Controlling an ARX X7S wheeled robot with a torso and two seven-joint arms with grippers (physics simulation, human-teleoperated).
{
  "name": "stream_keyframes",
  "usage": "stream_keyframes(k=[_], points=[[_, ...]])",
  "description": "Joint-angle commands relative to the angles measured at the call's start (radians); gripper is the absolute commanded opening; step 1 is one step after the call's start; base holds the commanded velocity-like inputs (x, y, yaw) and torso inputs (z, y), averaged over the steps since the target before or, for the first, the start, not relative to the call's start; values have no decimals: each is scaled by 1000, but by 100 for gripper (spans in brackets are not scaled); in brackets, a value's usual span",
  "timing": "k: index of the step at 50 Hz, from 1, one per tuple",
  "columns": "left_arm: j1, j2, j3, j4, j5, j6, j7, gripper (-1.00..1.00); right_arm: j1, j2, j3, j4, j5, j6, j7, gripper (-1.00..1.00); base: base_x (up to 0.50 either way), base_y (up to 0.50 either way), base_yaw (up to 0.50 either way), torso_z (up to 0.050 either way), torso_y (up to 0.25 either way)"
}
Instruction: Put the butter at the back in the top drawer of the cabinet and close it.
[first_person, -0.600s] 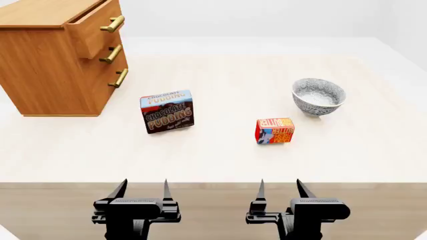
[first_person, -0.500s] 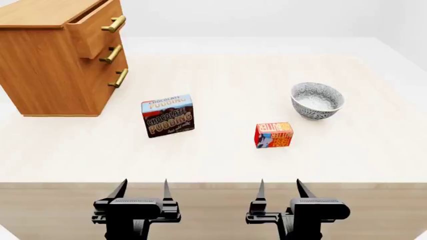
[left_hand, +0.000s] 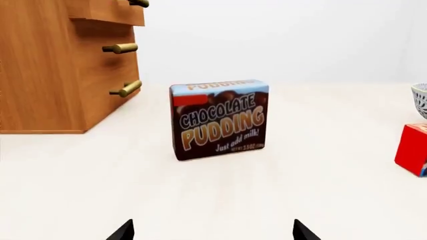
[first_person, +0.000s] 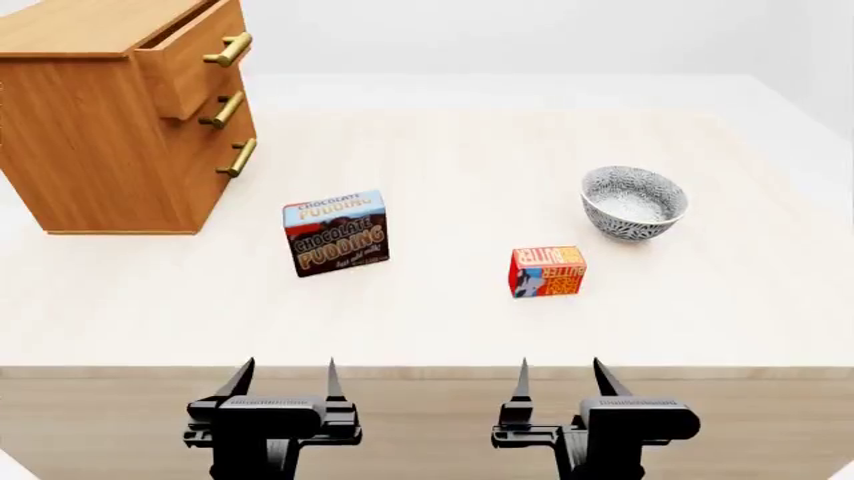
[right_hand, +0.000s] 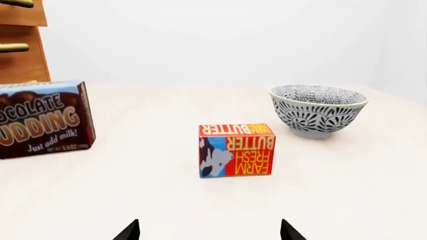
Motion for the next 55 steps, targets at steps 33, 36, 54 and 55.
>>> stream_keyframes(k=[33,36,54,55], points=[[-5,-53,65,-2,-49,14,-56,100,-2,52,-62,-7,52,-23,58,100,0,0,0,50,1],[-4,-56,68,1,-52,13,-59,100,-2,55,-65,-6,55,-24,60,100,0,0,0,50,1],[-8,-67,80,-3,-63,10,-86,100,-3,75,-92,-9,54,-35,73,100,0,28,0,28,0],[-8,-68,81,-3,-64,11,-87,100,-3,76,-93,-9,53,-34,75,100,0,500,0,0,0]])
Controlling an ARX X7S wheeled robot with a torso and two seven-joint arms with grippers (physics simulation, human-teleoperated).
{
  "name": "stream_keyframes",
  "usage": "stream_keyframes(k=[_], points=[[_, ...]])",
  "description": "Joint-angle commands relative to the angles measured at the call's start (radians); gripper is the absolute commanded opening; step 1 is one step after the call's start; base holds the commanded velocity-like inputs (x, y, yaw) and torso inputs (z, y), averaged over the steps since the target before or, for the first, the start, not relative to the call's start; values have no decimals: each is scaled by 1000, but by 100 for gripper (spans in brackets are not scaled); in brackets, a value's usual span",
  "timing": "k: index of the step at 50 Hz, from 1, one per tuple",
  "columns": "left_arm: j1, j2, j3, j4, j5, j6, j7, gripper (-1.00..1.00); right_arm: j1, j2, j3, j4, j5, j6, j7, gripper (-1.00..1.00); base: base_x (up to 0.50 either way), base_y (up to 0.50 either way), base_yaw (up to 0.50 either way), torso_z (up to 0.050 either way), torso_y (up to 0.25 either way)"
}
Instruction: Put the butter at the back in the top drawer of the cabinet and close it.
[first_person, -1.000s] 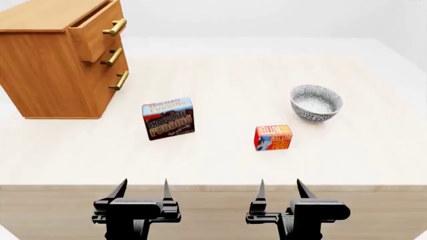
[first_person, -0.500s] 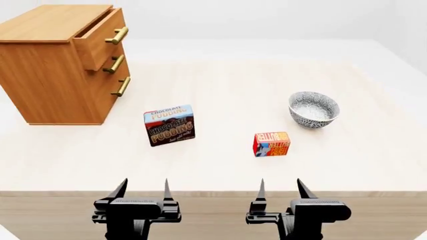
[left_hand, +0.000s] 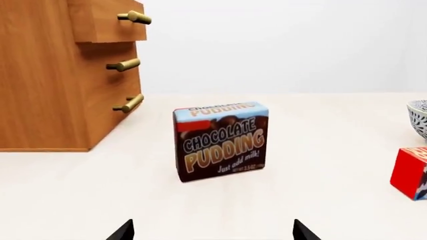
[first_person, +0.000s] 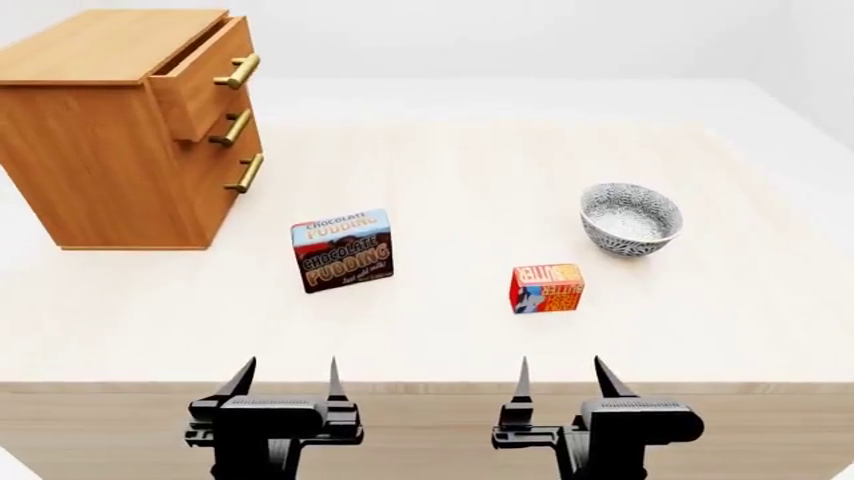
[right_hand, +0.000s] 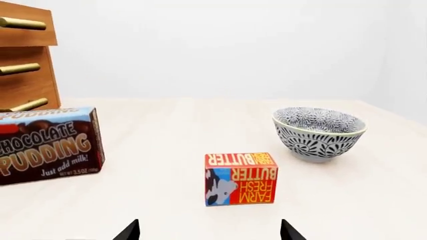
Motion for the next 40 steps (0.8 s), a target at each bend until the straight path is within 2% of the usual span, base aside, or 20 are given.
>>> stream_keyframes(k=[1,13,25,34,40], points=[[-1,-11,7,-1,-7,0,-16,100,-1,10,-20,-2,-4,-3,10,100,0,500,0,0,0],[-2,-20,17,-2,-17,8,-22,100,1,17,-27,-1,9,-7,17,100,0,500,0,0,0],[-1,-33,23,30,-13,5,-41,100,4,26,-14,-35,88,1,-4,100,0,0,0,0,0],[61,-94,-15,459,-8,-228,-114,100,-56,82,-40,-420,67,191,62,100,0,0,0,0,0],[130,-124,-16,615,11,-265,-141,100,-120,115,-50,-624,57,244,88,100,0,0,0,0,0]])
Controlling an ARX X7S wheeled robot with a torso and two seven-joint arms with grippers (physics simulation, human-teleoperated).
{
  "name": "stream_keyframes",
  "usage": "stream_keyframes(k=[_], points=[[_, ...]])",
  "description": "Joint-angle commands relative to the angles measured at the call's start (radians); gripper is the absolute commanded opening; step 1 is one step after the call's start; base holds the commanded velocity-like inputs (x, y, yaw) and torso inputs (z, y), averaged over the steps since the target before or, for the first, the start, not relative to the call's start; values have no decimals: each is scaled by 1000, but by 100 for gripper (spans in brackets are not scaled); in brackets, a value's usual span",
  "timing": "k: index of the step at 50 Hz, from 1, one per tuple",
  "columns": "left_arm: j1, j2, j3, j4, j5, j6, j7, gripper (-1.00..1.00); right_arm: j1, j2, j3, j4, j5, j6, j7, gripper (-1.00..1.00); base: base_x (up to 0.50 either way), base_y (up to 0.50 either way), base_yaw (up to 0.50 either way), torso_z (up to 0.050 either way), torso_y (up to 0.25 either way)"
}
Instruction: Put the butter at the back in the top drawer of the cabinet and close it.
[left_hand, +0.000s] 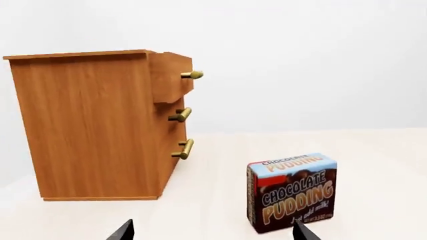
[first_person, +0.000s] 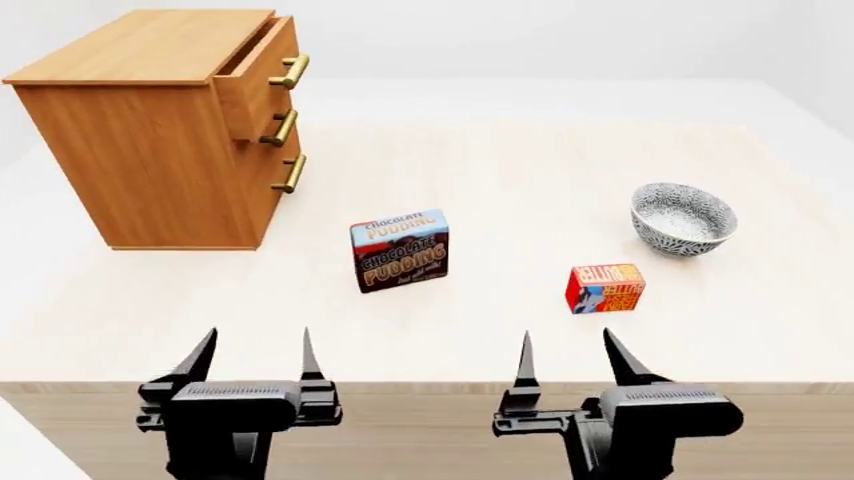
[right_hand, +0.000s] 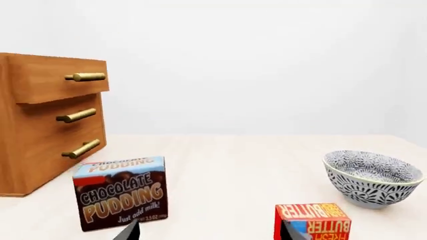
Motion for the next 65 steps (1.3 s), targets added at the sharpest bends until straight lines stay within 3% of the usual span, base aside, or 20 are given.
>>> stream_keyframes(k=[1,9,23,65], points=[[94,-53,-13,314,18,-117,-54,100,-88,53,-18,-346,-5,118,47,100,0,0,0,0,0],[196,-86,28,487,115,-106,-89,100,-182,77,-49,-506,-50,122,73,100,0,0,0,0,0],[232,-106,42,519,128,-83,-100,100,-228,97,-67,-552,-78,80,91,100,8,0,0,0,0],[229,-127,62,500,118,-70,-123,100,-216,120,-87,-527,-52,64,117,100,498,0,0,0,0]])
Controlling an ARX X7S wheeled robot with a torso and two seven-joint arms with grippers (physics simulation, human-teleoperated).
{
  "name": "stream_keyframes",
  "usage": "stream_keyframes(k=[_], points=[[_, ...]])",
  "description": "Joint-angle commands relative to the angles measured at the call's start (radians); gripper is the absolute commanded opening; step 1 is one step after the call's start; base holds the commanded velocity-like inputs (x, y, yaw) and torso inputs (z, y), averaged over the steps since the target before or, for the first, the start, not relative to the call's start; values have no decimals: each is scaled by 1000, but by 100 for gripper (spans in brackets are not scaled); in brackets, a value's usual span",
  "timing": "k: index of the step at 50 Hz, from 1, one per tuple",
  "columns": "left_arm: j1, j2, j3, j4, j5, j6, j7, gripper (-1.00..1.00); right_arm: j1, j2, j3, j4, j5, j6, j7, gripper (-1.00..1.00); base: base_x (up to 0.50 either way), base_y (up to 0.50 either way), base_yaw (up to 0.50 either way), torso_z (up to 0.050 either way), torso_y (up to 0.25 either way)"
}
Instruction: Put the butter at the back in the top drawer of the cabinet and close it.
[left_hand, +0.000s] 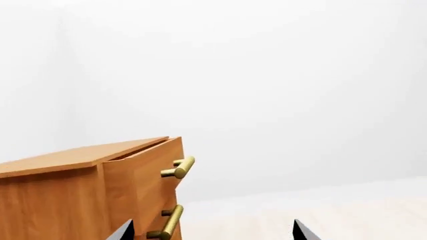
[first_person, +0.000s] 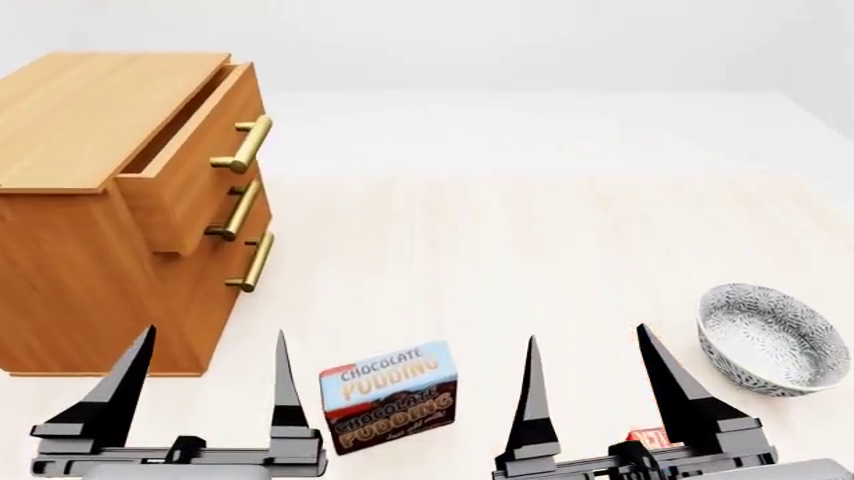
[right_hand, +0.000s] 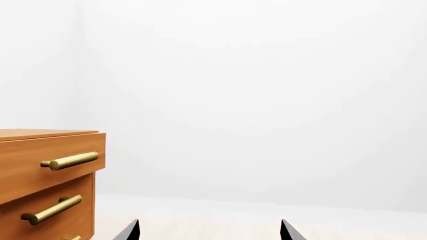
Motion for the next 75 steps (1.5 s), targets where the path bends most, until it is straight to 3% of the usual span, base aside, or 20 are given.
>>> stream_keyframes(k=[1,28,32,37,44,48,52,59,67,75], points=[[-4,-5,7,-5,-1,-1,-6,100,4,6,-3,10,6,-7,8,100,500,0,0,0,0],[-13,-16,19,-15,-10,-4,-17,100,5,21,-11,27,16,-38,24,100,101,0,0,0,1],[-71,-15,11,3,-37,-85,-3,100,8,24,-12,26,18,-33,26,100,0,0,0,0,0],[-270,-17,-7,108,-116,-389,35,100,9,29,-13,15,21,-23,29,100,0,0,0,0,0],[-832,75,-144,190,-383,-1102,120,100,-2,40,-9,8,31,-31,30,100,0,0,0,0,0],[-1112,112,-166,68,-430,-1328,139,100,-9,48,-3,-2,40,-34,30,100,0,0,0,0,0],[-1287,93,-101,-118,-431,-1357,130,100,-13,53,3,-2,52,-43,29,100,0,0,0,0,0],[-1448,90,1,-440,-398,-1308,145,100,-20,60,3,7,69,-57,24,100,0,0,0,0,0],[-1659,97,23,-676,-383,-1351,140,100,-26,73,13,11,85,-64,22,100,0,0,0,0,0],[-1772,88,107,-831,-356,-1355,103,100,-33,80,16,3,90,-73,25,100,0,0,0,0,0]])
